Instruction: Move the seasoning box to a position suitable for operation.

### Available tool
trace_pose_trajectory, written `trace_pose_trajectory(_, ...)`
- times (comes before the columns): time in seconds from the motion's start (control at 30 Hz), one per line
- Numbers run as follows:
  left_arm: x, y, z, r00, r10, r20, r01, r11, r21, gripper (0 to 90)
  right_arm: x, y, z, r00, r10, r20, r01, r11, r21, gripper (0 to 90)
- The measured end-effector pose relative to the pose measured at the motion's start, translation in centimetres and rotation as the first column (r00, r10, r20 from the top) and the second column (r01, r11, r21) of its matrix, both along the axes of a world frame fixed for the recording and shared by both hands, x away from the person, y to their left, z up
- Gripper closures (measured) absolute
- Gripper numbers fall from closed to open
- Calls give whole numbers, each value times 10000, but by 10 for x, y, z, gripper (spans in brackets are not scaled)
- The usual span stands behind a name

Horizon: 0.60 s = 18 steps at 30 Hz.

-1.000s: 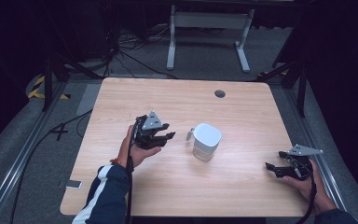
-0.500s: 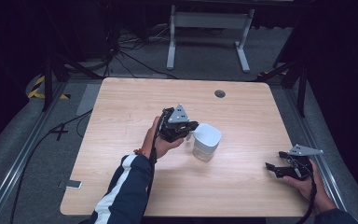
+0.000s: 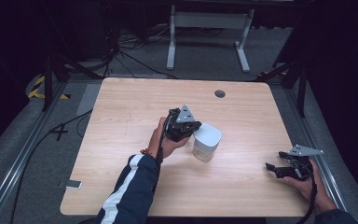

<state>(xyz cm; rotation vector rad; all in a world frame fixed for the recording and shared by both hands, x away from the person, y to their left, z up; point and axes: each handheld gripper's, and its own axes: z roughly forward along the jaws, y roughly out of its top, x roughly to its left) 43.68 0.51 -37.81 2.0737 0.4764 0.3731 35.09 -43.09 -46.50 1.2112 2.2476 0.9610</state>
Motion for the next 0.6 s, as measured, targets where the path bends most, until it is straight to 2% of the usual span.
trace_pose_trajectory(0.13,0,1,-2,9999,52,-101,-54,9998,-193,890,0,0,1,10000,57,-34,-58,9999,-145,200)
trace_pose_trajectory(0.23,0,2,-3,10000,58,-73,-60,9994,-353,890,-1,2,4,9998,97,-157,-99,9999,-74,341)
trace_pose_trajectory(0.27,0,3,-4,10000,47,-67,-50,9992,-403,889,-1,4,7,9991,277,-318,-275,9996,71,358)
trace_pose_trajectory(0.3,0,3,-4,9999,46,-116,-51,9991,-412,889,-2,8,13,9984,522,-209,-511,9976,477,433)
trace_pose_trajectory(0.33,1,3,-5,10000,39,-89,-44,9988,-491,889,-2,8,13,9984,522,-209,-511,9976,477,433)
trace_pose_trajectory(0.37,1,4,-5,10000,3,-26,-4,9989,-465,888,-2,15,25,9956,937,88,-941,9929,730,486)
trace_pose_trajectory(0.4,1,4,-5,10000,3,-26,-4,9989,-465,888,-2,15,25,9956,937,88,-941,9929,730,486)
trace_pose_trajectory(0.47,1,5,-6,10000,33,-64,-37,9986,-522,888,-2,28,39,9885,1443,447,-1479,9845,938,571)
trace_pose_trajectory(0.5,1,5,-6,9999,61,-104,-67,9982,-598,889,-2,35,44,9843,1683,533,-1721,9820,780,595)
trace_pose_trajectory(0.53,0,5,-6,9999,72,-79,-76,9981,-609,888,-2,43,48,9799,1896,615,-1937,9786,690,668)
trace_pose_trajectory(0.6,0,5,-7,9999,112,-65,-116,9974,-706,884,0,60,56,9631,2587,744,-2629,9634,524,776)
